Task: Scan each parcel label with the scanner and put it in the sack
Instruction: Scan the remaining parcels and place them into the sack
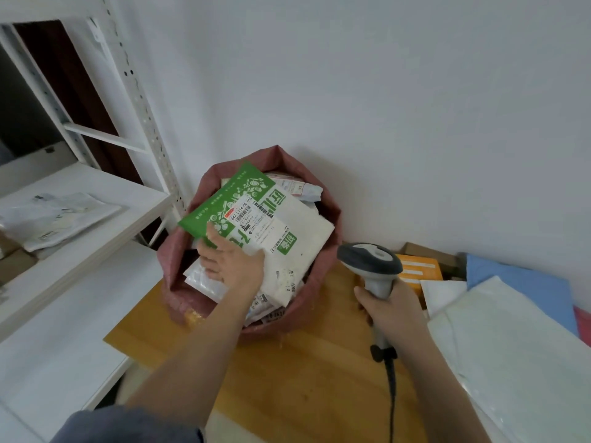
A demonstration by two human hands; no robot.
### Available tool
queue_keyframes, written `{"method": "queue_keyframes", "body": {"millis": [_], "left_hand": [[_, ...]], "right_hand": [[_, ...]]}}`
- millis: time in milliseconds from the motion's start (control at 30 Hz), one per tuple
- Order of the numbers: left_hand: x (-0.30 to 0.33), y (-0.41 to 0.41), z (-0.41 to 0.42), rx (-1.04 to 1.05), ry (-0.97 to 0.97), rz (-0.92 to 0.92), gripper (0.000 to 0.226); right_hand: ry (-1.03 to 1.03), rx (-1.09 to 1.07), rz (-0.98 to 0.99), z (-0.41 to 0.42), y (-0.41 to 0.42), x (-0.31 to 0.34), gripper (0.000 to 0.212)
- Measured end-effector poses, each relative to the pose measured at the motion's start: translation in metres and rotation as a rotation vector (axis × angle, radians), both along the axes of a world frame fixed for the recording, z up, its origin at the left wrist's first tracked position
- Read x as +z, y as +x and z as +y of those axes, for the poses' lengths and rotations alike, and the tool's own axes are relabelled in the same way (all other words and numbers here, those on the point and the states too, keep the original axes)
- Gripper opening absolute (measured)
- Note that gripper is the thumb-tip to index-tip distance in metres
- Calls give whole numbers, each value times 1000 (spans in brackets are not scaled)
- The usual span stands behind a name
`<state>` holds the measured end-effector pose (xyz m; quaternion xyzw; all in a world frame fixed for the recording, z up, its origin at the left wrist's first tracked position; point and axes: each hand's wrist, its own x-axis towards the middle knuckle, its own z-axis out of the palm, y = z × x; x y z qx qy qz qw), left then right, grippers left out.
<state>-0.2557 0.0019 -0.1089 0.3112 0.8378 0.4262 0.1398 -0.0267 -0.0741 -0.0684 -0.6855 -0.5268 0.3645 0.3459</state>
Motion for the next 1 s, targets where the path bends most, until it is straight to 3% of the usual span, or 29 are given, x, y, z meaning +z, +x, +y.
{"method": "queue_keyframes", "body": {"millis": [167, 567, 700, 833, 1000], "left_hand": [[-3, 1, 0, -45, -23, 165, 99], [-10, 42, -5, -82, 91, 330, 64], [-14, 70, -11, -180, 155, 359, 53], [-21, 90, -18, -223, 167, 403, 47], [-35, 106, -29, -265, 112, 456, 42]], "right_hand": [[-14, 1, -16, 6, 2, -3, 17], [-51, 37, -5, 14, 38, -42, 16], [-196, 115, 68, 22, 55, -81, 37], [-328, 219, -2, 14, 68, -130, 55], [-535, 292, 56, -9, 72, -174, 103]]}}
